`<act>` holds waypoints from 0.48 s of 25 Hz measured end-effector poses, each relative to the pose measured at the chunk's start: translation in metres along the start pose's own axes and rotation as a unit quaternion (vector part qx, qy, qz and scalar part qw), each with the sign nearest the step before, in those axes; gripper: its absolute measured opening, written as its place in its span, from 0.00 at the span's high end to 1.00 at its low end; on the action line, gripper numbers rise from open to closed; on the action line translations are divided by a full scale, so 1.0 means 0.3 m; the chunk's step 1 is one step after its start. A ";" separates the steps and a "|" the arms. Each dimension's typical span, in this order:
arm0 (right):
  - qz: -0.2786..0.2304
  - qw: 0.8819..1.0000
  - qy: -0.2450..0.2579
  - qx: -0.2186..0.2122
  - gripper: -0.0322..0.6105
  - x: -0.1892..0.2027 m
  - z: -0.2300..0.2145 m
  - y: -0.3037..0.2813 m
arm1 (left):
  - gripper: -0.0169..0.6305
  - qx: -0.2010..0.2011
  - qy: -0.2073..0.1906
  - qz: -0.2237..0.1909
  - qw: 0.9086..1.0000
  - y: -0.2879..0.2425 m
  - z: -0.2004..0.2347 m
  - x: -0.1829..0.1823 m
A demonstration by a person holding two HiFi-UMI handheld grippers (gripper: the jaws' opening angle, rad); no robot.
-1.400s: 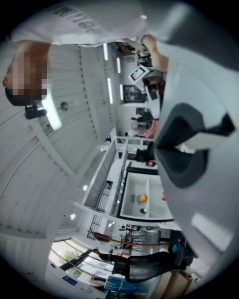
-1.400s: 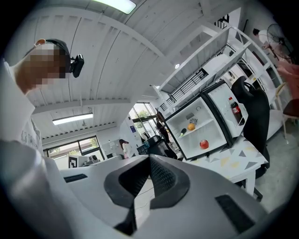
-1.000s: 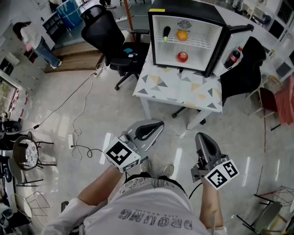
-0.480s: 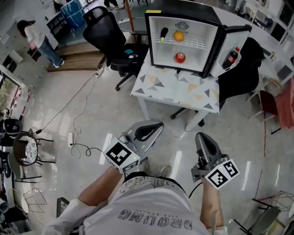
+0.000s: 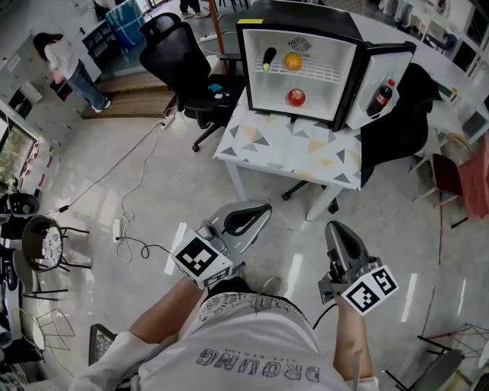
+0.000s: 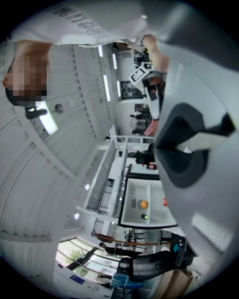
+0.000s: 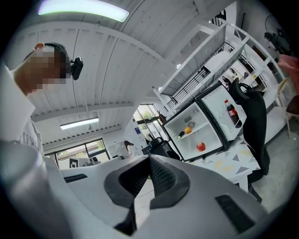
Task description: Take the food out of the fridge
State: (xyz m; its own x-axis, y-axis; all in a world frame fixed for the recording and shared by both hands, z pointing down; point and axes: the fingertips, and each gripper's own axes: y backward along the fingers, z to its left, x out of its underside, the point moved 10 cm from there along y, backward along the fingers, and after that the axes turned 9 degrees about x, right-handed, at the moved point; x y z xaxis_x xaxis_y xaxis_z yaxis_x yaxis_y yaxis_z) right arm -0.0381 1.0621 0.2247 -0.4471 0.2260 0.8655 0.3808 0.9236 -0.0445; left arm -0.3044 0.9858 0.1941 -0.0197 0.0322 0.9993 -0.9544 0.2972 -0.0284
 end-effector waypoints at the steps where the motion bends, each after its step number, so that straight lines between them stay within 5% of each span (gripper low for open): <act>1: 0.001 1.000 0.000 -0.001 0.97 -0.001 -0.007 0.002 | 0.96 -0.001 0.000 0.000 1.000 -0.005 -0.003 0.002; 12: 0.004 1.000 -0.002 -0.006 0.97 -0.016 -0.055 0.001 | 0.96 -0.005 0.004 0.007 1.000 -0.045 0.002 0.020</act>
State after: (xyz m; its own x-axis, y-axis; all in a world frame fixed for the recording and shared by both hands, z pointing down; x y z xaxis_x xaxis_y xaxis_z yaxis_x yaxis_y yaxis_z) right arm -0.0224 1.0562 0.2288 -0.4469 0.2348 0.8632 0.3945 0.9178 -0.0454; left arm -0.2917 0.9814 0.2004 -0.0300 0.0443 0.9986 -0.9510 0.3062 -0.0422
